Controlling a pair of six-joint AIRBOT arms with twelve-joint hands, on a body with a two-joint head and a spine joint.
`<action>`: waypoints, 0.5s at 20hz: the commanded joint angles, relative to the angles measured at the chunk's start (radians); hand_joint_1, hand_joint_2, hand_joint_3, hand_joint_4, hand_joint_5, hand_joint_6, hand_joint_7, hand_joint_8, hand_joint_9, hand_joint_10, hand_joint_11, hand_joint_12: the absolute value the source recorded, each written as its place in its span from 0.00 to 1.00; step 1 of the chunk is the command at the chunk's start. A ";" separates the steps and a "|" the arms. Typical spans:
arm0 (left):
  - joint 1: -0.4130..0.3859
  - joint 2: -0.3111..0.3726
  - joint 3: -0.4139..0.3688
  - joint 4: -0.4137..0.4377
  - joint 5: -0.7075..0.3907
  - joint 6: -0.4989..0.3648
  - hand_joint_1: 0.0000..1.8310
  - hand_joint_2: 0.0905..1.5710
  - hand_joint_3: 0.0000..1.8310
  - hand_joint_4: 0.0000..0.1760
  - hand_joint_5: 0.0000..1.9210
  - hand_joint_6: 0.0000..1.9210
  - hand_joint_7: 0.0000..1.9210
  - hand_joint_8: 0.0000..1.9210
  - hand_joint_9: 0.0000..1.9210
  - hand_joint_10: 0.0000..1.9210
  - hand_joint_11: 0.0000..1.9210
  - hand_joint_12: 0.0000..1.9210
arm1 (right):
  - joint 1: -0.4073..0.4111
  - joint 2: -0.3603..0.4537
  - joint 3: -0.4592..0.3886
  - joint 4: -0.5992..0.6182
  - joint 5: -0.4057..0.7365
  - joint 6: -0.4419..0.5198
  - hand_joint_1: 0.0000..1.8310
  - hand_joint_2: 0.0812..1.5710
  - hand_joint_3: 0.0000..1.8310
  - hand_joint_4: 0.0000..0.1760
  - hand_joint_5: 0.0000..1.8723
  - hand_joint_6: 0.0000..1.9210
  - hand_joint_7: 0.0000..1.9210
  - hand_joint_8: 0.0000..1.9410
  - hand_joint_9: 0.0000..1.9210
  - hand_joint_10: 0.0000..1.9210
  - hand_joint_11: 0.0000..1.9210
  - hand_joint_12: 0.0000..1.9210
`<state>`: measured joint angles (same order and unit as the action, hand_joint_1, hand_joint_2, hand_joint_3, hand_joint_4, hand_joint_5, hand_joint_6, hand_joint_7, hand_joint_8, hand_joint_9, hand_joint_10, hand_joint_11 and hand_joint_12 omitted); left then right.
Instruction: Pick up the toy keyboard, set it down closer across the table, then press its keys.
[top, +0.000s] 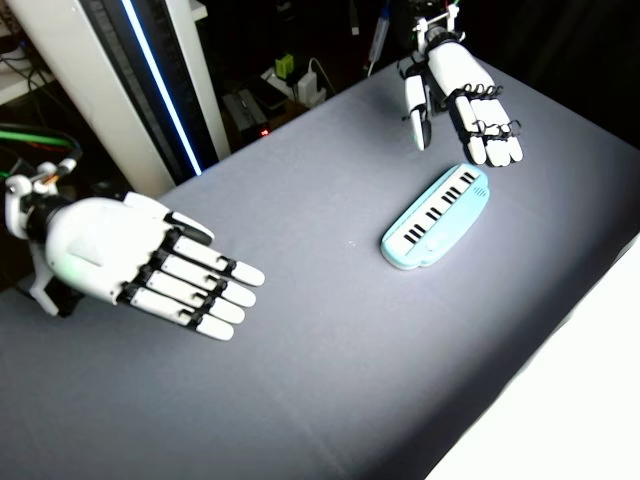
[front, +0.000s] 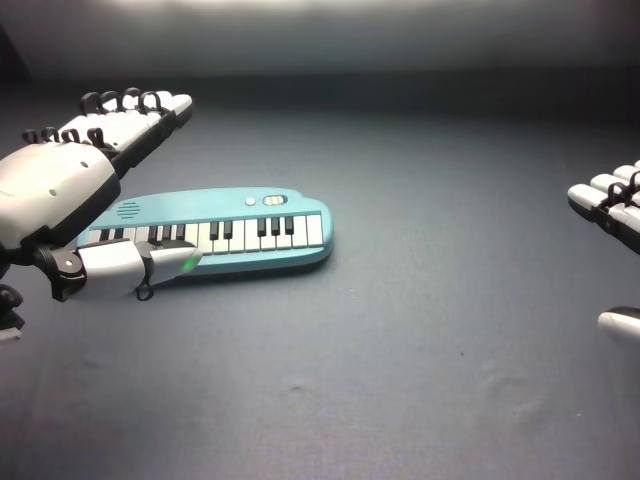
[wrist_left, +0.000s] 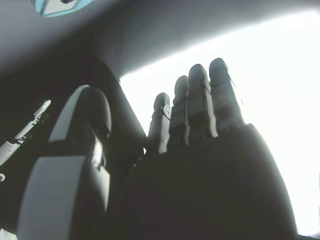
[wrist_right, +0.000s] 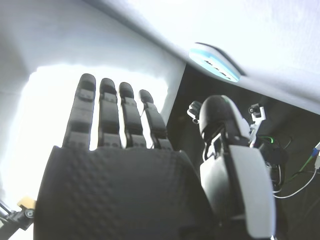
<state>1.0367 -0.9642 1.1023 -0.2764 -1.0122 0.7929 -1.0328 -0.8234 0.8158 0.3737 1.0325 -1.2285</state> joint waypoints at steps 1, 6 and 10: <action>-0.014 -0.004 0.005 0.007 -0.116 0.001 0.39 0.70 0.01 0.05 0.00 0.00 0.00 0.00 0.00 0.00 0.00 0.00 | 0.001 0.003 -0.001 -0.012 0.117 0.002 0.14 0.85 0.00 0.00 0.00 0.00 0.00 0.00 0.00 0.00 0.00 0.00; -0.019 -0.009 0.016 0.010 -0.085 0.005 0.40 0.67 0.00 0.40 0.00 0.00 0.00 0.00 0.00 0.00 0.00 0.00 | -0.004 0.003 -0.001 -0.011 0.118 0.003 0.12 0.85 0.00 0.00 0.00 0.00 0.00 0.00 0.00 0.00 0.00 0.00; -0.101 -0.060 0.093 0.016 0.104 0.043 0.43 0.63 0.00 0.61 0.00 0.00 0.00 0.00 0.00 0.00 0.00 0.00 | -0.013 0.003 0.000 -0.006 0.118 0.006 0.14 0.84 0.00 0.00 0.00 0.00 0.00 0.00 0.00 0.00 0.00 0.00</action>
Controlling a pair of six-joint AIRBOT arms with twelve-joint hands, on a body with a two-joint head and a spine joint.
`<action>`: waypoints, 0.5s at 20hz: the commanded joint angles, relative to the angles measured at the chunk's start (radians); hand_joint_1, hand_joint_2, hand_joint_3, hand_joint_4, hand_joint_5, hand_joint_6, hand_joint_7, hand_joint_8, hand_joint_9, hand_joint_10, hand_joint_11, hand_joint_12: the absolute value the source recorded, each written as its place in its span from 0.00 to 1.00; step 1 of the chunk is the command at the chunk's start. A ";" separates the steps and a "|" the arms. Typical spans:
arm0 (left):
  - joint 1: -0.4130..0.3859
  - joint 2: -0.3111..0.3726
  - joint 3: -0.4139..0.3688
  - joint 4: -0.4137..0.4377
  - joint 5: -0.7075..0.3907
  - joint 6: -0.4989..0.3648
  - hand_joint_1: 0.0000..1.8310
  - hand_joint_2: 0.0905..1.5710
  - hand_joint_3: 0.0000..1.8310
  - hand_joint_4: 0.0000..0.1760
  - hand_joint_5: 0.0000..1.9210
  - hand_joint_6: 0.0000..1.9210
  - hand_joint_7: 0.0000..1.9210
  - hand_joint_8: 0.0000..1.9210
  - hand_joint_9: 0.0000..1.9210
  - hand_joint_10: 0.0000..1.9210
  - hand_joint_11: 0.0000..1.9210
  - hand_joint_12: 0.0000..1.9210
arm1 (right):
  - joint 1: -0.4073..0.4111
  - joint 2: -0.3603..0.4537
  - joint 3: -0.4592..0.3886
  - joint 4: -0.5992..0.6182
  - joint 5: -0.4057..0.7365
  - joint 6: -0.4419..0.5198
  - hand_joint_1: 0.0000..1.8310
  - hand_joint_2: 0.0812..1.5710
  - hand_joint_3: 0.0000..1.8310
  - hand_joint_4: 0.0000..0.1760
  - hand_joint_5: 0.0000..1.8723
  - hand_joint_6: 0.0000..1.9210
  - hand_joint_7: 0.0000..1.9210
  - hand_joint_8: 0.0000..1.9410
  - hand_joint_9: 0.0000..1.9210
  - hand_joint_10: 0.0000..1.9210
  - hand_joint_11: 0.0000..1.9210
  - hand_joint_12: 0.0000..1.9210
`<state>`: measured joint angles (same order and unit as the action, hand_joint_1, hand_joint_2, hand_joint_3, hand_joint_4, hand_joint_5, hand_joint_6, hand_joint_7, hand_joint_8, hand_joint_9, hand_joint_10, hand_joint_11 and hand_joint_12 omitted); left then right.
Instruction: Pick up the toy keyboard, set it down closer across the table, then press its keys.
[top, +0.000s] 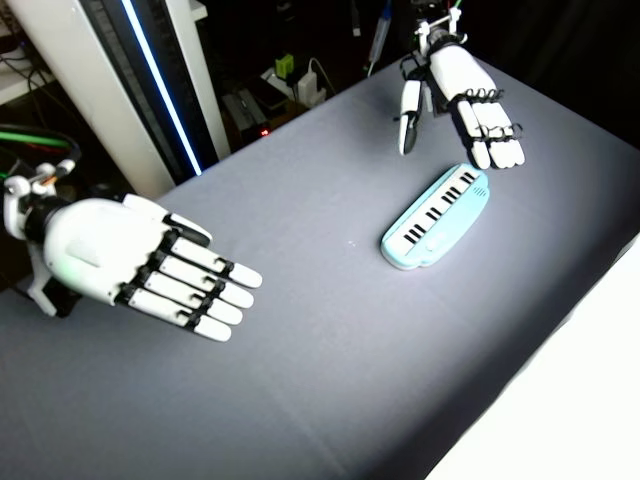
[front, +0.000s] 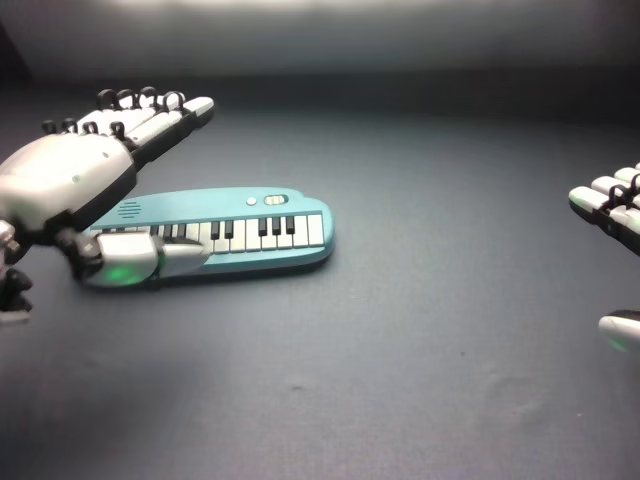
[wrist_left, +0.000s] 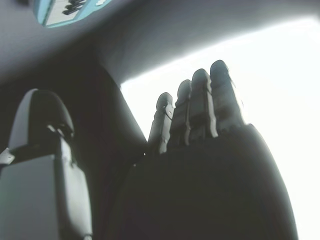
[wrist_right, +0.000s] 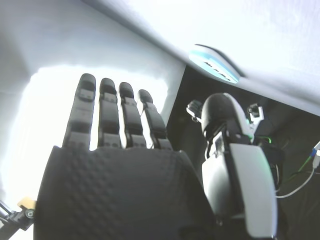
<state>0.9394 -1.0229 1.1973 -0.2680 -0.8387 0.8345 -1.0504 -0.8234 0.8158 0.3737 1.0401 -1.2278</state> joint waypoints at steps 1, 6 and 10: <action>-0.019 -0.013 0.014 0.001 -0.038 0.013 0.44 0.61 0.00 0.59 0.00 0.00 0.00 0.00 0.00 0.00 0.00 0.00 | 0.004 0.003 0.000 -0.006 0.110 0.008 0.15 0.84 0.00 0.00 0.00 0.00 0.00 0.00 0.00 0.00 0.00 0.00; -0.104 -0.105 0.129 -0.065 0.195 0.110 0.46 0.55 0.00 0.54 0.00 0.00 0.00 0.00 0.00 0.00 0.00 0.00 | -0.001 0.004 0.003 -0.006 0.111 0.020 0.13 0.84 0.00 0.00 0.00 0.00 0.00 0.00 0.00 0.00 0.00 0.00; -0.138 -0.164 0.205 -0.105 0.320 0.161 0.45 0.55 0.00 0.46 0.00 0.00 0.00 0.00 0.00 0.00 0.00 0.00 | -0.005 0.004 0.002 -0.005 0.114 0.032 0.11 0.85 0.00 0.00 0.00 0.00 0.00 0.00 0.00 0.00 0.00 0.00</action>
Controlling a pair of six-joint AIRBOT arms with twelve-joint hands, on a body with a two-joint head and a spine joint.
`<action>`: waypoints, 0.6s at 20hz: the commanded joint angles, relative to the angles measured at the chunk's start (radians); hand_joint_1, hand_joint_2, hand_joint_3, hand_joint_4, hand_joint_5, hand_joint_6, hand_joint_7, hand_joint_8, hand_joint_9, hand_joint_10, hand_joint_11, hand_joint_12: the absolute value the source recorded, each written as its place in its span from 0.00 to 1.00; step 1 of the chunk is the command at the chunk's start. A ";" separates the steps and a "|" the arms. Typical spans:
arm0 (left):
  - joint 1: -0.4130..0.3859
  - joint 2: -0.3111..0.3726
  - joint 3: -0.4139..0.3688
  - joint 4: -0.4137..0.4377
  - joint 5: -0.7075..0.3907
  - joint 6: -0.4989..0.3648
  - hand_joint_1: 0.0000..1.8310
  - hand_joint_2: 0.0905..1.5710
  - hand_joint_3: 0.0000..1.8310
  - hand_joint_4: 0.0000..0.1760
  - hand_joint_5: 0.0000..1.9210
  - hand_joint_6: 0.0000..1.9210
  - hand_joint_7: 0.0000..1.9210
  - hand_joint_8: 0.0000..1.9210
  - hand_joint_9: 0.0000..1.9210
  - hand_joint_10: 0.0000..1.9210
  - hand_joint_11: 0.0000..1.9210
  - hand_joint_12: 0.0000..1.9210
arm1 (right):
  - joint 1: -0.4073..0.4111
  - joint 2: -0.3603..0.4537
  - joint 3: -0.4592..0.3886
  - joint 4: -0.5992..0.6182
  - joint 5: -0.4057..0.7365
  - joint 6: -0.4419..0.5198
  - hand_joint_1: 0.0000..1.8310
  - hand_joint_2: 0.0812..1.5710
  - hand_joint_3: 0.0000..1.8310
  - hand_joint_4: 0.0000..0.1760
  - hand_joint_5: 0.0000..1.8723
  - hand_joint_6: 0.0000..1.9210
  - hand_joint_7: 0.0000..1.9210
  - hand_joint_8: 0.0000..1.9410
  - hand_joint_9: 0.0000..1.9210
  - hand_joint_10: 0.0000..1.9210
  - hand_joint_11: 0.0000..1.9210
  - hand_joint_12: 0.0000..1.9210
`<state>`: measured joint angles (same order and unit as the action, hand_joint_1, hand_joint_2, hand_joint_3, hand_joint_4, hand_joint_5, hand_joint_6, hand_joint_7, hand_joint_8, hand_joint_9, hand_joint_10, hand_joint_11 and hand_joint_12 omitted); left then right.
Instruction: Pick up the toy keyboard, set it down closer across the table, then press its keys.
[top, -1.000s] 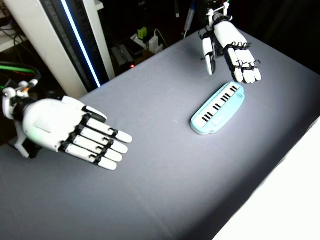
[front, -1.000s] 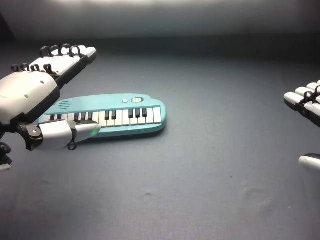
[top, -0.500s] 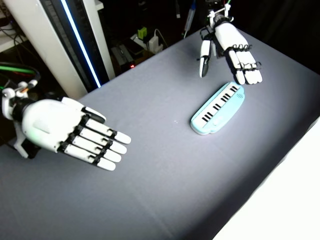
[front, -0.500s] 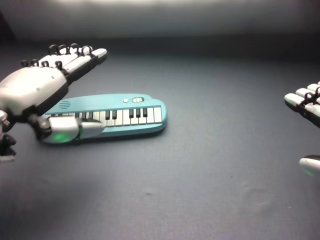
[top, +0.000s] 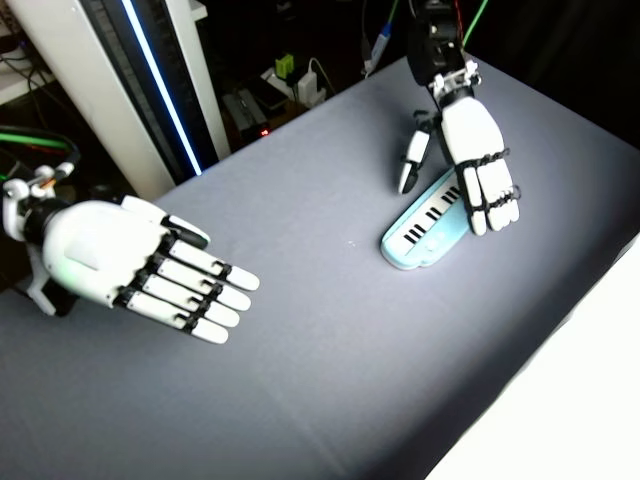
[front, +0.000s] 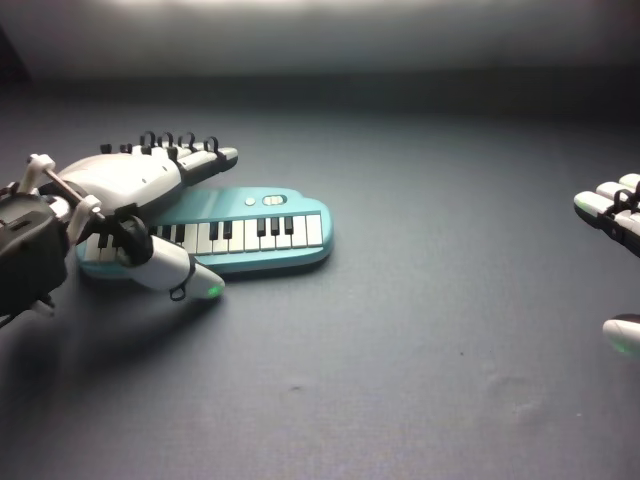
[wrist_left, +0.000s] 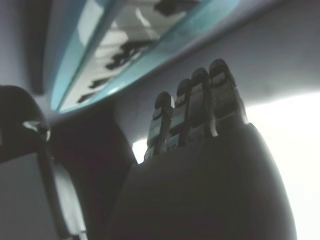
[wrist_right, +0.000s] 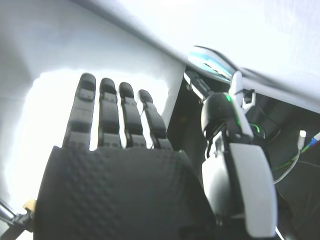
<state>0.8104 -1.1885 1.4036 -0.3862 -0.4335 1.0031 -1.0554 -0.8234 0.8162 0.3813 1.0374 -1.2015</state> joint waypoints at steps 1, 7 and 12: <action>-0.014 -0.009 0.009 -0.006 -0.066 0.013 0.46 0.55 0.00 0.49 0.00 0.00 0.00 0.00 0.00 0.00 0.00 0.00 | 0.000 0.004 0.002 -0.013 0.118 0.010 0.11 0.85 0.00 0.00 0.00 0.00 0.00 0.00 0.00 0.00 0.00 0.00; -0.018 -0.057 0.062 -0.028 0.012 0.031 0.57 0.62 0.01 0.53 0.00 0.00 0.00 0.00 0.01 0.01 0.00 0.25 | -0.003 0.004 0.003 -0.013 0.122 0.021 0.09 0.85 0.00 0.00 0.00 0.00 0.00 0.00 0.00 0.00 0.00 0.00; -0.018 -0.068 0.069 -0.021 0.035 0.038 0.66 0.68 0.00 0.00 0.33 0.03 0.29 0.06 0.18 0.33 0.00 0.81 | -0.007 0.004 0.004 -0.013 0.127 0.033 0.07 0.86 0.00 0.08 0.00 0.00 0.00 0.00 0.00 0.00 0.00 0.00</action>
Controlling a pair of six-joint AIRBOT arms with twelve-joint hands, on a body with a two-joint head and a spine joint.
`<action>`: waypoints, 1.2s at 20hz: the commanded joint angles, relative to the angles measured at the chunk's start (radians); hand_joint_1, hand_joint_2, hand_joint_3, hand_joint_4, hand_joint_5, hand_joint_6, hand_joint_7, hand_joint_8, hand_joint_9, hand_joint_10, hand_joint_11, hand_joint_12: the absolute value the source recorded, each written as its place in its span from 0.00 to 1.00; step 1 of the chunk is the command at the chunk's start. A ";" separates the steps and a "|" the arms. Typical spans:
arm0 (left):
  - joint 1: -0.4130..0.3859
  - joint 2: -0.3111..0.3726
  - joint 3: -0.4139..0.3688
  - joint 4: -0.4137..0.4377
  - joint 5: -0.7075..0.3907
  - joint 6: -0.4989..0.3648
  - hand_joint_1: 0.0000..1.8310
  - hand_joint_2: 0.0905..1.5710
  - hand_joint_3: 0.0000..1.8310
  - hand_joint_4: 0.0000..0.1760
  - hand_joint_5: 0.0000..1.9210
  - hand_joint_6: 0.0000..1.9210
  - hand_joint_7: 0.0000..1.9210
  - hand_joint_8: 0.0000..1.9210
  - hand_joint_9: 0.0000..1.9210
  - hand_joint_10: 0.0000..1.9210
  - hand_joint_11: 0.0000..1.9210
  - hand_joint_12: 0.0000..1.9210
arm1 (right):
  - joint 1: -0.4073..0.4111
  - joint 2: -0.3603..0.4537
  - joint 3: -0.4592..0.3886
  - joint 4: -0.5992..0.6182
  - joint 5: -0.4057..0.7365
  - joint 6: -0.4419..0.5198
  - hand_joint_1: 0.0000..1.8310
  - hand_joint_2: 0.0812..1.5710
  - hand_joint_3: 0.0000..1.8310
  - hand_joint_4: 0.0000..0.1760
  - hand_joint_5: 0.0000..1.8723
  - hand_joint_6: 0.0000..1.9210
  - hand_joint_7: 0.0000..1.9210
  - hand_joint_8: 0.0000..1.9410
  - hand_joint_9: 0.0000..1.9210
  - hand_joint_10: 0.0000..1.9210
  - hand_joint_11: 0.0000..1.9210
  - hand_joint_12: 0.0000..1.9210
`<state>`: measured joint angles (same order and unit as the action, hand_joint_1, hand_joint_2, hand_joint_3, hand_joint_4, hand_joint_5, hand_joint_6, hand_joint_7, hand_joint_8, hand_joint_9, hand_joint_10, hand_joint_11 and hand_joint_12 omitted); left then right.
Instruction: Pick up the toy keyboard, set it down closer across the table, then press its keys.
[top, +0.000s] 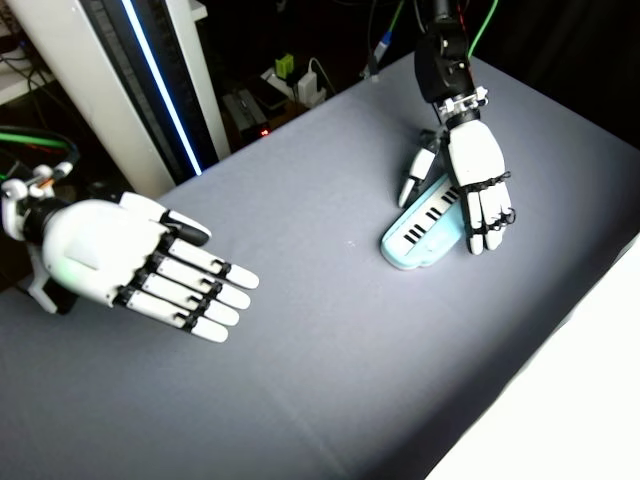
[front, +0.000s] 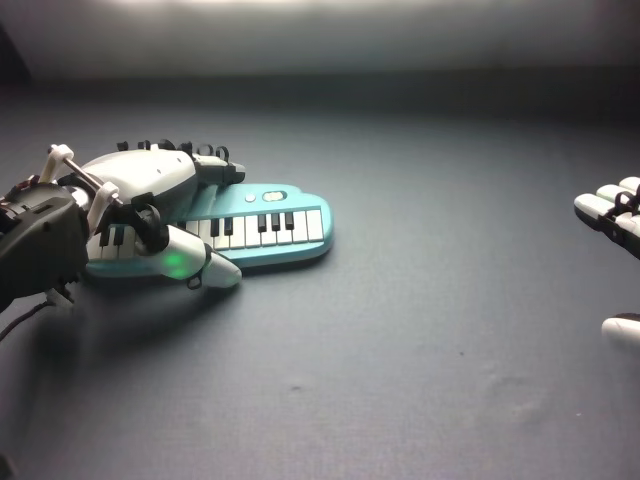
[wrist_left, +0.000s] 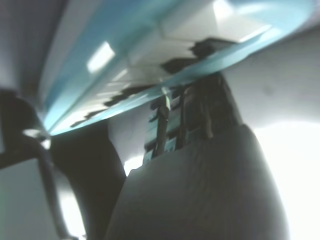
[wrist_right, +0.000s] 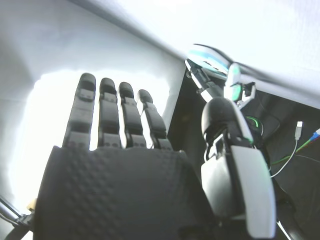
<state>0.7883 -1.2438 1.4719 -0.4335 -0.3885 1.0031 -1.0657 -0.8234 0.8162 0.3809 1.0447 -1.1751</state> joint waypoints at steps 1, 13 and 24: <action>0.004 -0.013 0.001 0.026 -0.010 0.038 0.67 0.68 0.00 0.00 0.36 0.04 0.31 0.08 0.19 0.47 0.00 0.85 | 0.002 0.004 0.005 -0.013 0.121 0.009 0.07 0.86 0.00 0.04 0.00 0.00 0.00 0.00 0.00 0.00 0.00 0.00; -0.015 0.044 -0.082 0.123 -0.140 -0.029 0.60 0.83 0.00 0.00 0.34 0.82 0.28 0.83 0.20 0.91 0.26 1.00 | -0.006 0.006 0.007 -0.009 0.142 0.038 0.07 0.87 0.00 0.06 0.00 0.00 0.00 0.00 0.00 0.00 0.00 0.00; -0.096 -0.053 -0.117 0.421 -0.232 -0.270 0.61 0.77 0.00 0.00 0.38 0.70 0.20 0.64 0.20 0.76 0.21 0.92 | -0.017 0.040 -0.021 -0.031 0.249 0.076 0.05 0.86 0.00 0.22 0.00 0.00 0.00 0.00 0.00 0.00 0.00 0.00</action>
<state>0.7097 -1.3018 1.3525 -0.0059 -0.5018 0.7361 -1.0843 -0.7902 0.7963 0.3569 1.1603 -1.1034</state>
